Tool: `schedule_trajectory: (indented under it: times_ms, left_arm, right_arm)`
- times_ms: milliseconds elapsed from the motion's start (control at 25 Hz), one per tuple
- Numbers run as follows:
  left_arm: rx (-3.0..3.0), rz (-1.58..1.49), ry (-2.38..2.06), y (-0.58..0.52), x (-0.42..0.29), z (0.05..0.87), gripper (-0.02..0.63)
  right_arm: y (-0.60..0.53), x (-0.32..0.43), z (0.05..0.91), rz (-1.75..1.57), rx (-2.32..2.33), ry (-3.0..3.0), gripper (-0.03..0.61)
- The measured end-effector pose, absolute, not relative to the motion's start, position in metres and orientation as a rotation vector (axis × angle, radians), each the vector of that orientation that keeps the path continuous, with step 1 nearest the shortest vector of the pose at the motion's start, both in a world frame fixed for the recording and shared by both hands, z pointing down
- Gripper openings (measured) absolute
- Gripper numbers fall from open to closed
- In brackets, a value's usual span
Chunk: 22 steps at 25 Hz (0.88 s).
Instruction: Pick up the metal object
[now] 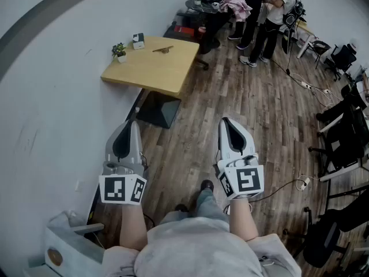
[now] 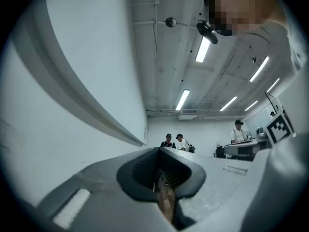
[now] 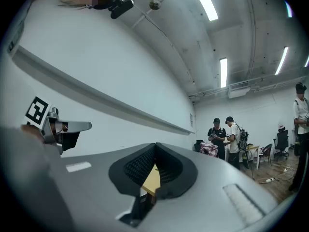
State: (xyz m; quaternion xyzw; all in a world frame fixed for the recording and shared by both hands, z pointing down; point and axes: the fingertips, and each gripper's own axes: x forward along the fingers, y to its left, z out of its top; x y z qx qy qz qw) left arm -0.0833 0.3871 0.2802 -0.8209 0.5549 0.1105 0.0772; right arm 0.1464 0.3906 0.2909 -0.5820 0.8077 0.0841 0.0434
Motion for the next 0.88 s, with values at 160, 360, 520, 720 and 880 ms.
schedule_trajectory:
  times_ms: [160, 360, 520, 720, 880]
  left_arm:
    - [-2.454, 0.336, 1.665, 0.390, -0.090, 0.279, 0.003]
    - [-2.455, 0.348, 1.661, 0.393, -0.090, 0.277, 0.003]
    - [-2.453, 0.350, 1.659, 0.392, -0.092, 0.276, 0.003]
    - [-2.450, 0.351, 1.659, 0.391, -0.096, 0.274, 0.003]
    - [-2.456, 0.369, 1.658, 0.385, -0.098, 0.276, 0.003]
  right_arm:
    - [0.392, 0.142, 0.292, 0.257, -1.781, 2.467, -0.002]
    - [0.394, 0.140, 0.289, 0.265, -1.778, 2.467, -0.002]
    - [0.392, 0.136, 0.287, 0.271, -1.774, 2.473, -0.002]
    - [0.391, 0.133, 0.284, 0.267, -1.757, 2.460, -0.002]
    - [0.389, 0.132, 0.282, 0.226, -1.696, 2.445, 0.000]
